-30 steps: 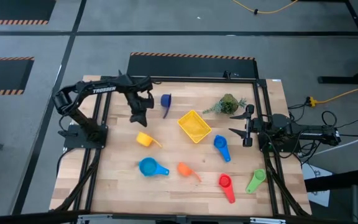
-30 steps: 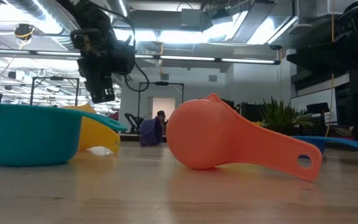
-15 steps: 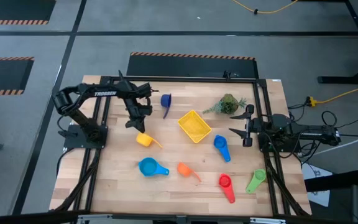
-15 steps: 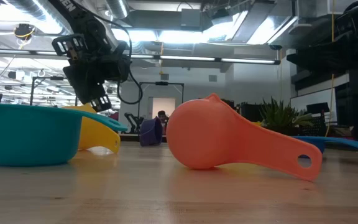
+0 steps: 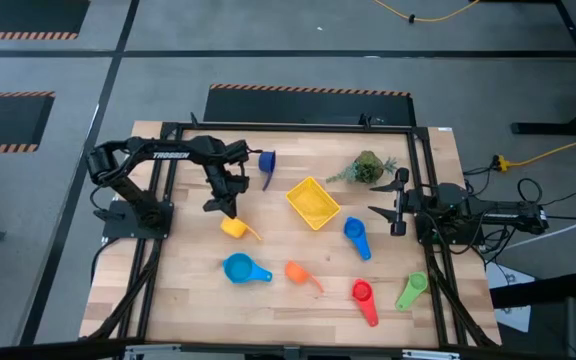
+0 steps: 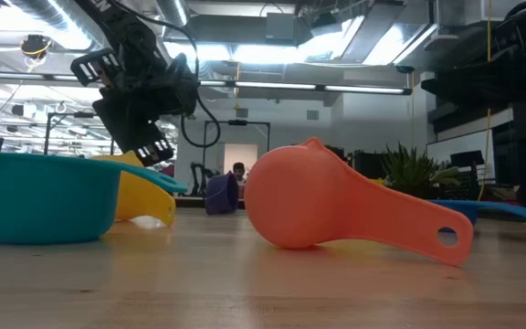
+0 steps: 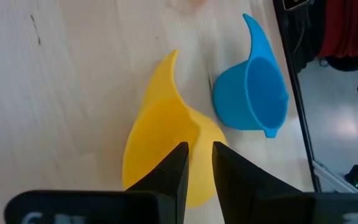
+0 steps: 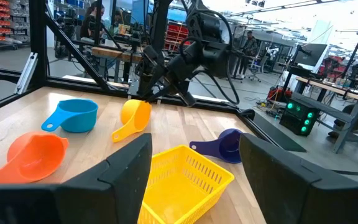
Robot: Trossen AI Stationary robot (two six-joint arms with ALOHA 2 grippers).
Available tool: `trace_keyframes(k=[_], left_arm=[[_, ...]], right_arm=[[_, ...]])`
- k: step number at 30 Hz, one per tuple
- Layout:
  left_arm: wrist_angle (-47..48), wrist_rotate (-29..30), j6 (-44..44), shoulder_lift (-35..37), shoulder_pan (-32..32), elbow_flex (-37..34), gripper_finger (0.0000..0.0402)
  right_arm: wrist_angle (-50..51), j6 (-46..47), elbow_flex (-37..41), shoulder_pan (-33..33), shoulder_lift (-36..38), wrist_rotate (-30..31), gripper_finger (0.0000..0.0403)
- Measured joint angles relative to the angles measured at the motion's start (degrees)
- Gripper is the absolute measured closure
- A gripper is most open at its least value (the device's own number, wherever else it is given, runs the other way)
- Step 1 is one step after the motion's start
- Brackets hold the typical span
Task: Nest measuring cups in basket
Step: Stack the yellow measuring cup on top of the light blue measuring cup
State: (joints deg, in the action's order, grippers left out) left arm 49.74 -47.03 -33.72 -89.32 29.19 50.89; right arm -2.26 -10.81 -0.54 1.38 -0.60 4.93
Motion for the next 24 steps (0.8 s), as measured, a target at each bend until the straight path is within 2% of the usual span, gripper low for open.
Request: trace_keyframes(k=[10,24], left_arm=[[0.1,3.0,0.3,0.0,0.1,0.0,0.0336],[0.6,2.5,0.4,0.0,-2.0,0.0,0.0336]], right_arm=[[0.0,0.0,0.0,0.0,0.0,0.0,0.0155],[0.0,0.0,0.0,0.0,0.0,0.0,0.0155]])
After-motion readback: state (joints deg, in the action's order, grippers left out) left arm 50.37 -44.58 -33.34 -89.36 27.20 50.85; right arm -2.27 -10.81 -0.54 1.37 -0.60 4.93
